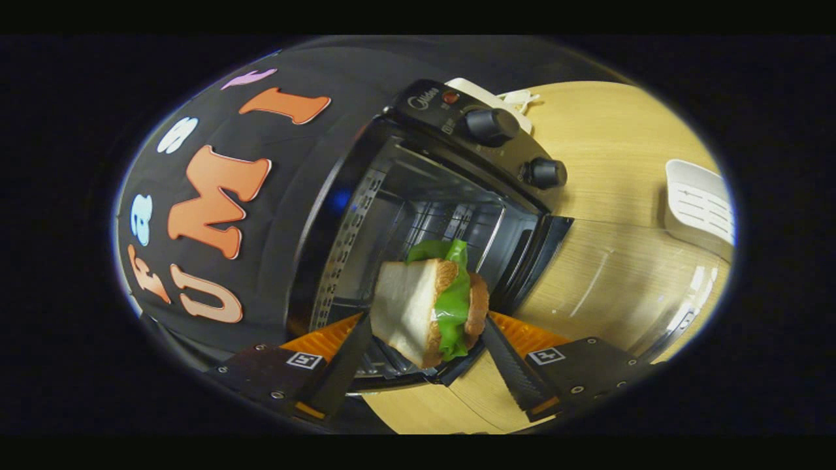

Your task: Open the toaster oven, put the food inside, and close the toaster oven door.

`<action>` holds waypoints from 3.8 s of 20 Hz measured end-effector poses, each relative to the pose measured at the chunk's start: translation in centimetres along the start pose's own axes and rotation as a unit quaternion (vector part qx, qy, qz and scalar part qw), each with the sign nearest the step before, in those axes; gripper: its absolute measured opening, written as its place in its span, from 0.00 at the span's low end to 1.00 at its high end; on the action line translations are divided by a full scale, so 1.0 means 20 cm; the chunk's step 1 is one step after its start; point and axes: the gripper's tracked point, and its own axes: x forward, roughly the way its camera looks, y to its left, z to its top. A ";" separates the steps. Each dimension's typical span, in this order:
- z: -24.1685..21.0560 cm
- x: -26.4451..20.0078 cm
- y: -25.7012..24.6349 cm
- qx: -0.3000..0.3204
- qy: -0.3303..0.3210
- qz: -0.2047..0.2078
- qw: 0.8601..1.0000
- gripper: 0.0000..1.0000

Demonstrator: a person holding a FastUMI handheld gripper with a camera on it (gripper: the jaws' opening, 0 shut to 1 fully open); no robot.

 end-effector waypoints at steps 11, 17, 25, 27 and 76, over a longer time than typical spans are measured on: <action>0.03 -0.49 -0.09 -0.106 0.018 0.035 0.994 0.98; 0.29 -0.73 -0.17 -0.228 -0.021 0.044 0.973 0.98; 0.12 -0.96 -0.35 -0.320 0.048 0.067 0.944 0.98; 0.03 -0.96 -0.45 -0.324 0.075 0.054 0.942 0.98; 0.00 -0.33 0.05 -0.532 -0.029 -0.014 0.846 0.99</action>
